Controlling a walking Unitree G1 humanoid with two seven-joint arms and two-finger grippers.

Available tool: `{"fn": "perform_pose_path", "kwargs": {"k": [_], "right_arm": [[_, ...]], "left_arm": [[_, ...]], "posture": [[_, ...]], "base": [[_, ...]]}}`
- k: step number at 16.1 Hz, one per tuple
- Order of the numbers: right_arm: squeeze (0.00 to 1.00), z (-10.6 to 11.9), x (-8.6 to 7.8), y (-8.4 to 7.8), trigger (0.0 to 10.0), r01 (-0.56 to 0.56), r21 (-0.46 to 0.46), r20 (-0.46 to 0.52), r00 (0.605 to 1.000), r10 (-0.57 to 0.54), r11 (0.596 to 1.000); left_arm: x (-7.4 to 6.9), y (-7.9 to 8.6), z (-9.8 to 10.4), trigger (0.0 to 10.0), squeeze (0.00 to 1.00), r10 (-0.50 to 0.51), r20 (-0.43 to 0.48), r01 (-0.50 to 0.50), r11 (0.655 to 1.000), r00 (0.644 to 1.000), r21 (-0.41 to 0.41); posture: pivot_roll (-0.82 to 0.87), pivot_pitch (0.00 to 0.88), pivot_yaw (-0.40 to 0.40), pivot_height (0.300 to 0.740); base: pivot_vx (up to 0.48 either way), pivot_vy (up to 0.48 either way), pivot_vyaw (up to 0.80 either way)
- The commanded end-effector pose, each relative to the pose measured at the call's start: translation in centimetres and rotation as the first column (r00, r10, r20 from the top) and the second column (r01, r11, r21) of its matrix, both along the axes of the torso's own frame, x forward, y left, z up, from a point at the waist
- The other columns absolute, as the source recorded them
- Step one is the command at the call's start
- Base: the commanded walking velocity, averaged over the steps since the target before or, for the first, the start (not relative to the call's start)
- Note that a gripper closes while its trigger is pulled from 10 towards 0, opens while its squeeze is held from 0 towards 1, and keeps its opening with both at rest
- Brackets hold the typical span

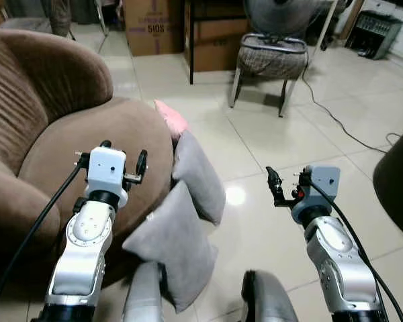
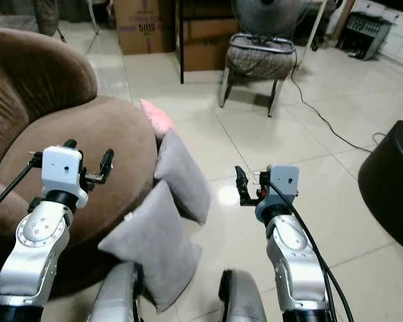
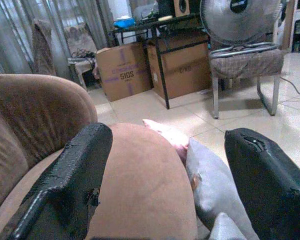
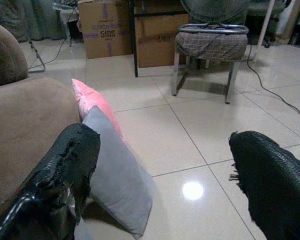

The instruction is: Move the pillow to the sofa from floor

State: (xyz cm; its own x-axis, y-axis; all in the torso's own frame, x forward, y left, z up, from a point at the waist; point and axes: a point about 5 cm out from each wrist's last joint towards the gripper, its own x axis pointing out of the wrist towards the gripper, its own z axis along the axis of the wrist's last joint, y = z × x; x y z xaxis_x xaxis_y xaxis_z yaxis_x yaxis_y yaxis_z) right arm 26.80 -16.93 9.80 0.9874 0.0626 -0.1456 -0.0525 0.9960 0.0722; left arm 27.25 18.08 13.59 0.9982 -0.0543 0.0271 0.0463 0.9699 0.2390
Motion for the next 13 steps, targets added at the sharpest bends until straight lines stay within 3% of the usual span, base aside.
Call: {"fn": "perform_pose_path", "kwargs": {"k": [1, 4, 13], "right_arm": [[0.0, 0.02, 0.0, -0.02, 10.0, -0.002, -0.004, -0.001, 1.0, 0.002, 1.0], [0.0, -0.09, -0.06, 0.07, 10.0, -0.007, -0.009, -0.003, 1.0, 0.007, 1.0], [0.0, -0.24, -0.35, -0.13, 10.0, -0.016, -0.021, -0.015, 1.0, 0.016, 1.0]], "left_arm": [[-0.01, -0.1, -0.25, 10.0, 0.0, -0.005, -0.01, 0.005, 1.0, 1.0, 0.001], [-0.21, -0.08, -0.48, 10.0, 0.0, -0.005, -0.019, 0.006, 1.0, 1.0, 0.003], [-0.51, -0.57, -0.74, 10.0, 0.0, -0.043, -0.031, 0.043, 0.999, 0.999, 0.005]], "posture": [[0.03, 0.0, -0.025, 0.535], [0.03, 0.0, -0.032, 0.515], [0.03, 0.0, -0.03, 0.515]], "base": [[0.0, 0.0, 0.0], [0.0, 0.0, 0.0], [0.03, 0.0, -0.06]]}}
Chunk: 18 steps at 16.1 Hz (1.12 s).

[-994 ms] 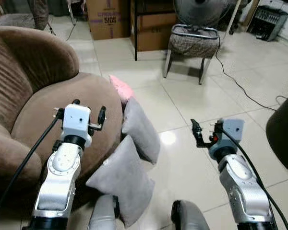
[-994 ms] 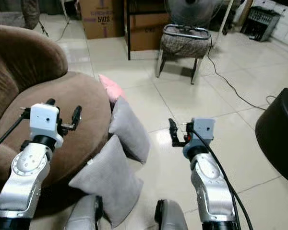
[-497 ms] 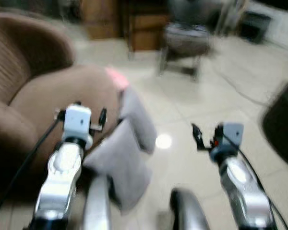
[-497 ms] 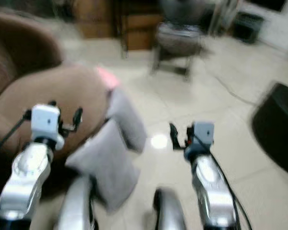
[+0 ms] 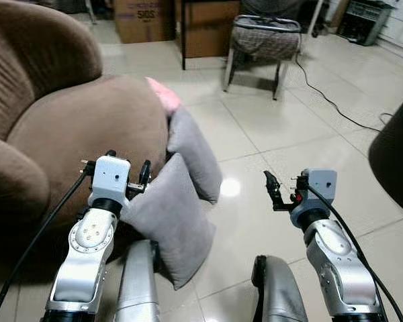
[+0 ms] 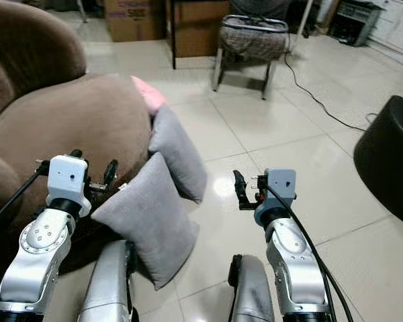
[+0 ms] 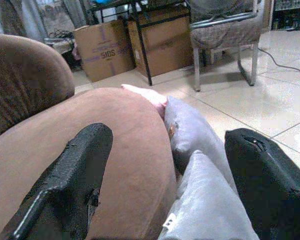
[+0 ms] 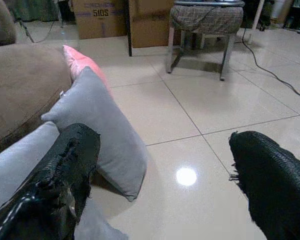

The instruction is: Move the pillow to the sofa from floor

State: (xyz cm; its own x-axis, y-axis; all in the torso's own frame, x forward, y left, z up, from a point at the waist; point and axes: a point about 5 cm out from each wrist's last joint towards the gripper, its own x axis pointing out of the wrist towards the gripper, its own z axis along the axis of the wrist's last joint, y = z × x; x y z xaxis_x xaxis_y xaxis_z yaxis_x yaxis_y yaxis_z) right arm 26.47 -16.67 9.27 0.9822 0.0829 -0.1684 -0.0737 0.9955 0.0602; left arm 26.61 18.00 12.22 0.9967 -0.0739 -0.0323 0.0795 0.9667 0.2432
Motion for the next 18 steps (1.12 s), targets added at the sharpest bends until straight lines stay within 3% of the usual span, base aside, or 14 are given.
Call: {"fn": "perform_pose_path", "kwargs": {"k": [1, 9, 14, 17, 18], "right_arm": [[0.0, 0.3, 0.0, -0.4, 10.0, 0.006, -0.009, 0.006, 1.0, -0.006, 1.0], [0.0, 0.2, 0.1, 0.1, 10.0, -0.048, -0.073, 0.0, 0.999, 0.048, 0.996], [0.0, 0.3, 0.1, -0.3, 10.0, -0.013, -0.05, 0.001, 1.0, 0.013, 0.999], [0.0, 0.3, -0.1, -0.5, 10.0, -0.039, -0.082, -0.012, 0.999, 0.038, 0.996], [0.0, 0.4, -0.1, -0.4, 10.0, -0.093, -0.118, -0.028, 0.996, 0.09, 0.989]], "left_arm": [[0.1, -0.5, 0.6, 10.0, 0.0, -0.024, 0.027, 0.024, 1.0, 0.999, -0.003], [-0.1, 0.1, 0.6, 10.0, 0.0, -0.004, 0.024, 0.003, 1.0, 1.0, 0.008], [0.0, 0.0, 0.3, 10.0, 0.0, -0.008, 0.011, 0.008, 1.0, 1.0, 0.005], [0.2, -0.2, -0.6, 10.0, 0.0, -0.053, -0.048, 0.052, 0.998, 0.997, -0.023], [0.6, -0.2, -1.8, 10.0, 0.0, -0.071, -0.107, 0.068, 0.997, 0.992, -0.031]], "posture": [[0.03, 0.0, -0.03, 0.515], [0.03, 0.0, -0.038, 0.515], [0.03, 0.0, -0.034, 0.515], [0.02, 0.0, -0.03, 0.515], [0.01, 0.0, -0.033, 0.515]], "base": [[0.27, 0.0, -0.79], [0.289, 0.0, 0.05], [0.109, 0.0, 0.16], [0.0, 0.0, 0.0], [0.0, 0.0, 0.0]]}}
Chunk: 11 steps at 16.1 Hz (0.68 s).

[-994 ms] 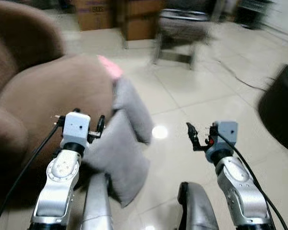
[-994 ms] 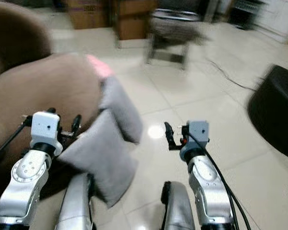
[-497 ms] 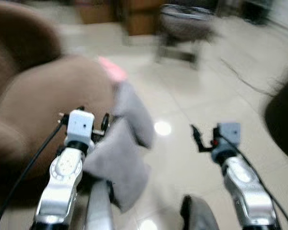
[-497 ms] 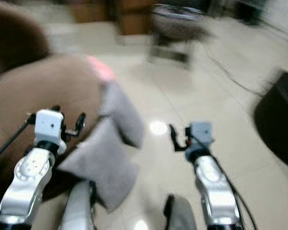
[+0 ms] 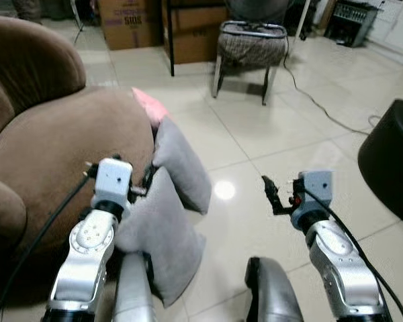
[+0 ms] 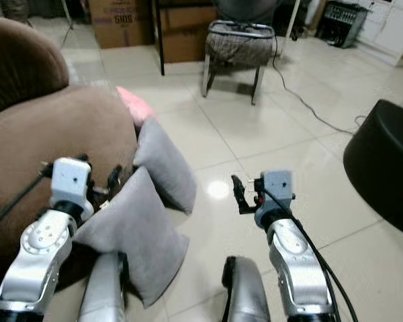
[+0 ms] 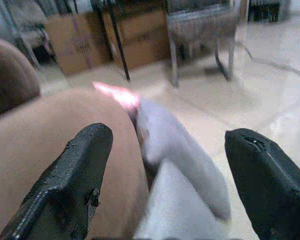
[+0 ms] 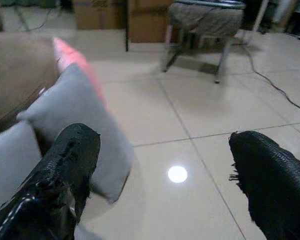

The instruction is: Move the pillow to the sofa from floor

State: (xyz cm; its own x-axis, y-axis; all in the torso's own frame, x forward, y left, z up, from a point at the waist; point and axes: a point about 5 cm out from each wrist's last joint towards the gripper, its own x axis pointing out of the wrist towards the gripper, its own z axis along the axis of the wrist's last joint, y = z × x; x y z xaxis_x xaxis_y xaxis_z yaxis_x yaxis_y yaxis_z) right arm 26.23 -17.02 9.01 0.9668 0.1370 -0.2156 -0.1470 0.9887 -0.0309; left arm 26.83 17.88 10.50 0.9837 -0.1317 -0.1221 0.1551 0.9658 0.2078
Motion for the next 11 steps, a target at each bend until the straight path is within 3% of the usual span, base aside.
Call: {"fn": "perform_pose_path", "kwargs": {"k": [1, 3, 4, 5, 6, 7, 9, 11], "right_arm": [[0.0, 0.7, 0.1, 0.0, 10.0, -0.034, -0.034, 0.01, 0.999, 0.034, 0.999], [0.0, 0.6, 0.2, 0.0, 10.0, -0.116, -0.086, -0.029, 0.993, 0.114, 0.99], [0.0, 0.7, 0.1, 0.3, 10.0, -0.226, -0.113, -0.071, 0.973, 0.219, 0.968], [0.0, 1.0, -0.1, 0.4, 10.0, -0.286, -0.134, -0.083, 0.957, 0.277, 0.949], [0.0, 1.1, -0.1, 0.4, 10.0, -0.304, -0.14, -0.085, 0.952, 0.295, 0.942], [0.0, 2.5, -0.1, 0.8, 10.0, -0.398, -0.151, -0.06, 0.918, 0.393, 0.905], [0.0, 3.6, -0.1, 1.2, 10.0, -0.477, -0.165, -0.05, 0.878, 0.476, 0.863], [0.0, 4.5, -0.5, 1.5, 10.0, -0.596, -0.147, -0.088, 0.803, 0.589, 0.79]], "left_arm": [[0.5, 0.0, -0.4, 10.0, 0.0, -0.016, -0.036, 0.016, 1.0, 0.999, -0.004], [1.3, 0.3, -2.4, 10.0, 0.0, -0.034, -0.146, 0.034, 0.999, 0.989, -0.008], [2.0, 1.1, -4.6, 10.0, 0.0, -0.037, -0.252, 0.043, 0.999, 0.967, 0.017], [2.3, 1.7, -5.6, 10.0, 0.0, -0.021, -0.285, 0.035, 0.998, 0.958, 0.045], [2.4, 1.8, -5.8, 10.0, 0.0, -0.016, -0.29, 0.033, 0.998, 0.957, 0.055], [3.2, 3.1, -6.3, 10.0, 0.0, 0.061, -0.291, -0.038, 0.996, 0.955, 0.082], [3.6, 3.9, -6.8, 10.0, 0.0, 0.098, -0.312, -0.066, 0.992, 0.945, 0.111], [3.8, 5.6, -7.2, 10.0, 0.0, 0.168, -0.347, -0.128, 0.982, 0.923, 0.137]], "posture": [[0.01, 0.0, -0.033, 0.515], [0.0, 0.0, -0.039, 0.515], [-0.01, 0.0, -0.045, 0.515], [-0.02, 0.0, -0.048, 0.515], [-0.02, 0.0, -0.048, 0.515], [-0.05, 0.0, -0.058, 0.515], [-0.08, 0.0, -0.068, 0.515], [-0.1, 0.0, -0.082, 0.515]], "base": [[0.0, 0.0, 0.0], [0.0, 0.0, 0.0], [0.0, 0.0, 0.0], [0.0, 0.0, 0.0], [0.0, 0.0, 0.0], [0.0, 0.0, 0.0], [0.0, 0.0, 0.0], [0.0, 0.0, 0.0]]}}
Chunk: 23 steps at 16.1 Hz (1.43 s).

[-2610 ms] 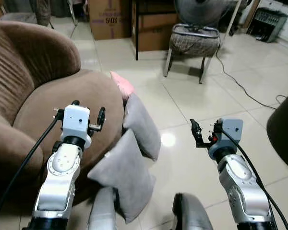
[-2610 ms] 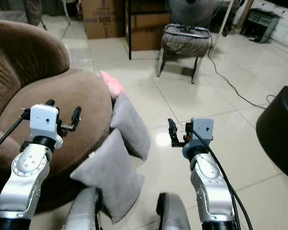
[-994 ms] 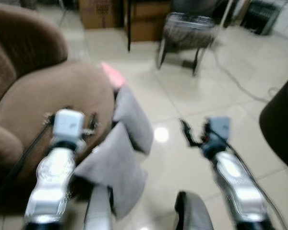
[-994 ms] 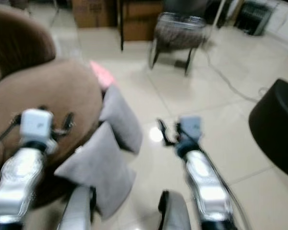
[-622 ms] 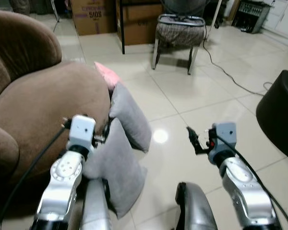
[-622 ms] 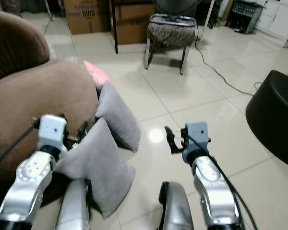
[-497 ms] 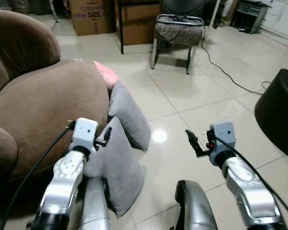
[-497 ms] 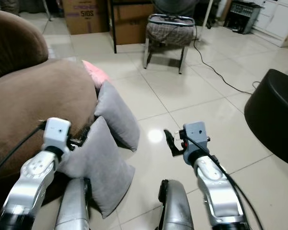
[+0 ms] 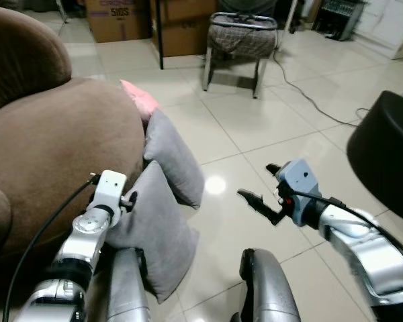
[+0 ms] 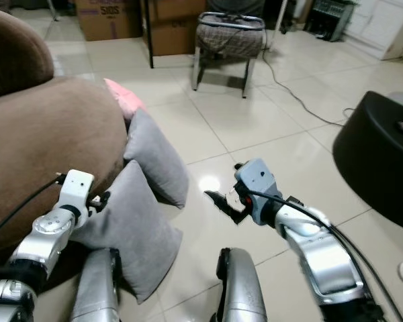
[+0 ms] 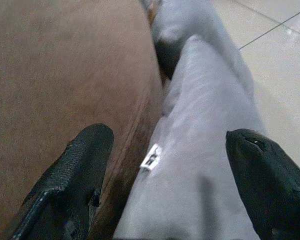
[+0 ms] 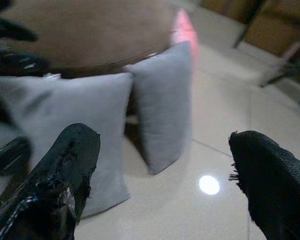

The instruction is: Move the pillow to the sofa from floor

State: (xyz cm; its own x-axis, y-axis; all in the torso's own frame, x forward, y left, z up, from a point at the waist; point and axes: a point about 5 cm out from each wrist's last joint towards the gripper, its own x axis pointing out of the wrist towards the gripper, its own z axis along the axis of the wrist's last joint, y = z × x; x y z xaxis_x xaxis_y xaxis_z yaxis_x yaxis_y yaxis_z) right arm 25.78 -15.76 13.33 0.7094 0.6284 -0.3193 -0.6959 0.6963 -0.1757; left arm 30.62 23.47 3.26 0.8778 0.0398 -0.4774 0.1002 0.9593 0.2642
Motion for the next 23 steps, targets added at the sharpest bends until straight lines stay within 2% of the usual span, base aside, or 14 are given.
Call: {"fn": "perform_pose_path", "kwargs": {"k": [1, 3, 5, 10, 12, 14, 15, 16, 17, 18, 19, 20, 21, 23], "right_arm": [[0.0, 0.3, -0.4, 0.2, 10.0, -0.057, -0.002, -0.02, 0.998, 0.057, 0.998], [0.0, 1.1, -0.3, -0.1, 10.0, -0.114, -0.033, -0.033, 0.993, 0.113, 0.993], [0.0, 1.8, 0.0, -0.2, 10.0, -0.13, -0.034, -0.041, 0.991, 0.128, 0.991], [0.0, 3.0, -1.7, -0.2, 10.0, -0.199, -0.026, -0.095, 0.976, 0.196, 0.98], [0.0, 2.9, -1.9, -0.3, 10.0, -0.211, -0.04, -0.108, 0.973, 0.205, 0.977], [0.0, 3.2, -2.5, -0.4, 10.0, -0.219, -0.039, -0.135, 0.968, 0.212, 0.975], [0.0, 3.2, -2.5, -0.4, 10.0, -0.219, -0.039, -0.135, 0.968, 0.212, 0.975], [0.0, 3.3, -2.5, -0.4, 10.0, -0.221, -0.04, -0.135, 0.968, 0.213, 0.975], [0.0, 3.4, -2.4, -0.3, 10.0, -0.221, -0.038, -0.132, 0.968, 0.214, 0.975], [0.0, 3.4, -2.4, -0.3, 10.0, -0.223, -0.038, -0.13, 0.968, 0.216, 0.974], [0.0, 3.4, -2.4, -0.1, 10.0, -0.244, -0.049, -0.131, 0.963, 0.236, 0.968], [0.0, 3.4, -2.4, 0.0, 10.0, -0.251, -0.05, -0.132, 0.961, 0.242, 0.967], [0.0, 3.3, -2.4, 0.1, 10.0, -0.254, -0.049, -0.133, 0.96, 0.245, 0.966], [0.0, 3.1, -2.5, 0.2, 10.0, -0.274, -0.057, -0.148, 0.953, 0.263, 0.96]], "left_arm": [[-0.1, 0.4, -0.3, 10.0, 0.0, 0.034, -0.009, -0.034, 0.999, 0.999, -0.03], [-0.8, 0.8, -1.5, 10.0, 0.0, 0.045, -0.066, -0.047, 0.999, 0.997, -0.029], [-1.2, 1.3, -2.0, 10.0, 0.0, 0.064, -0.09, -0.064, 0.998, 0.994, 0.003], [-2.4, 4.1, -2.1, 10.0, 0.0, 0.192, -0.054, -0.182, 0.972, 0.98, 0.146], [-2.6, 4.4, -2.2, 10.0, 0.0, 0.2, -0.059, -0.187, 0.966, 0.978, 0.18], [-3.4, 4.1, -3.3, 10.0, 0.0, 0.178, -0.133, -0.16, 0.978, 0.975, 0.132], [-3.4, 4.1, -3.3, 10.0, 0.0, 0.178, -0.133, -0.16, 0.978, 0.975, 0.132], [-4.0, 3.4, -4.1, 10.0, 0.0, 0.154, -0.195, -0.142, 0.987, 0.969, 0.074], [-4.2, 3.1, -4.4, 10.0, 0.0, 0.141, -0.21, -0.135, 0.99, 0.967, 0.043], [-4.1, 3.1, -4.4, 9.0, 0.0, 0.143, -0.206, -0.14, 0.99, 0.968, 0.031], [-4.2, 3.0, -4.5, 3.8, 0.0, 0.135, -0.208, -0.137, 0.991, 0.969, 0.006], [-4.3, 3.0, -4.5, 1.2, 0.0, 0.124, -0.213, -0.125, 0.992, 0.969, 0.011], [-4.4, 3.0, -4.6, 0.0, 0.0, 0.121, -0.214, -0.12, 0.993, 0.969, 0.016], [-4.3, 3.0, -4.5, 0.0, 0.0, 0.113, -0.213, -0.114, 0.993, 0.971, 0.007]], "posture": [[-0.12, 0.019, -0.085, 0.515], [-0.18, 0.094, -0.083, 0.515], [-0.19, 0.115, -0.086, 0.515], [-0.25, 0.171, -0.122, 0.515], [-0.26, 0.179, -0.127, 0.515], [-0.27, 0.187, -0.137, 0.515], [-0.27, 0.187, -0.137, 0.515], [-0.27, 0.179, -0.137, 0.515], [-0.26, 0.172, -0.137, 0.515], [-0.26, 0.169, -0.135, 0.515], [-0.26, 0.167, -0.132, 0.515], [-0.26, 0.163, -0.13, 0.515], [-0.26, 0.158, -0.127, 0.515], [-0.25, 0.146, -0.12, 0.515]], "base": [[0.0, 0.0, 0.0], [0.0, 0.0, 0.0], [0.0, 0.0, 0.0], [0.0, 0.0, 0.0], [0.0, 0.0, 0.0], [0.0, 0.0, 0.0], [0.0, 0.0, 0.0], [0.0, 0.0, 0.0], [0.0, 0.0, 0.0], [0.0, 0.0, 0.0], [0.0, 0.0, 0.0], [0.0, 0.0, 0.0], [0.0, 0.0, 0.0], [0.0, 0.0, 0.0]]}}
